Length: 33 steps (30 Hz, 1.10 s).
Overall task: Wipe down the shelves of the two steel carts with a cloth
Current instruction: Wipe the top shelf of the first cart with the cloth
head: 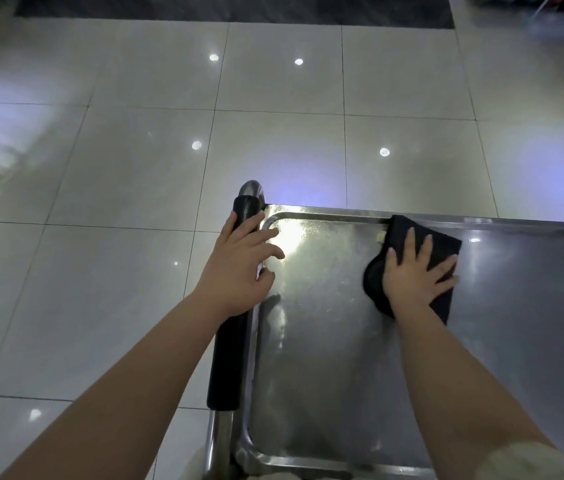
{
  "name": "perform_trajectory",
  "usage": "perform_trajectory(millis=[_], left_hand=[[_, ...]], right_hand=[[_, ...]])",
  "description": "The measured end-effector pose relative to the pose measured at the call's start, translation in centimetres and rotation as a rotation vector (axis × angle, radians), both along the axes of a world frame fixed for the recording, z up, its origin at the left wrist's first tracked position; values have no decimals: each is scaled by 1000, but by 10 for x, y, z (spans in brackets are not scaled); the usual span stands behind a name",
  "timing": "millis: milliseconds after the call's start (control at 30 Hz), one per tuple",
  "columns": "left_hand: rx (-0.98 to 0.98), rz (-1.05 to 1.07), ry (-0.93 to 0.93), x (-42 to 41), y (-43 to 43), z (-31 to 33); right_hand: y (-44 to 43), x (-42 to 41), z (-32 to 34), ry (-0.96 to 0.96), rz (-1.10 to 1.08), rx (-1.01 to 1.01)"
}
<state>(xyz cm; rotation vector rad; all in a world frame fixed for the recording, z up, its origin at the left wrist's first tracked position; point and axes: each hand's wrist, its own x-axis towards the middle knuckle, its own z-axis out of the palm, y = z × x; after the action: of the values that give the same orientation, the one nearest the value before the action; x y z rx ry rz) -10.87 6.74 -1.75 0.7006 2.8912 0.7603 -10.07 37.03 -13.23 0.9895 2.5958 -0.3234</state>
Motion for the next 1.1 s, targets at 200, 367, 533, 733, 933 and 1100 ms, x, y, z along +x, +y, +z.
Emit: perform_trajectory(millis=[200,367,533,733,933,1100], left_hand=[[53,9,22,-1,1,-1],[92,11,-3,-2,-3,-2],[82,19,-21,-4,1,-2],[106,27,-16,-4,-1,0],[82,37,-12,-1,0,-1],[79,48,0,3,0,-3]], right_hand=[[-140,-28,-6,81,551,-9],[-173,-26,-11,42,953,-9],[-118,-54,-9,39,709,-34],[-119,48,6,92,1268,-61],[-97,204,2,77,1879,-150],[-92,116,-1,156,1812,-132]])
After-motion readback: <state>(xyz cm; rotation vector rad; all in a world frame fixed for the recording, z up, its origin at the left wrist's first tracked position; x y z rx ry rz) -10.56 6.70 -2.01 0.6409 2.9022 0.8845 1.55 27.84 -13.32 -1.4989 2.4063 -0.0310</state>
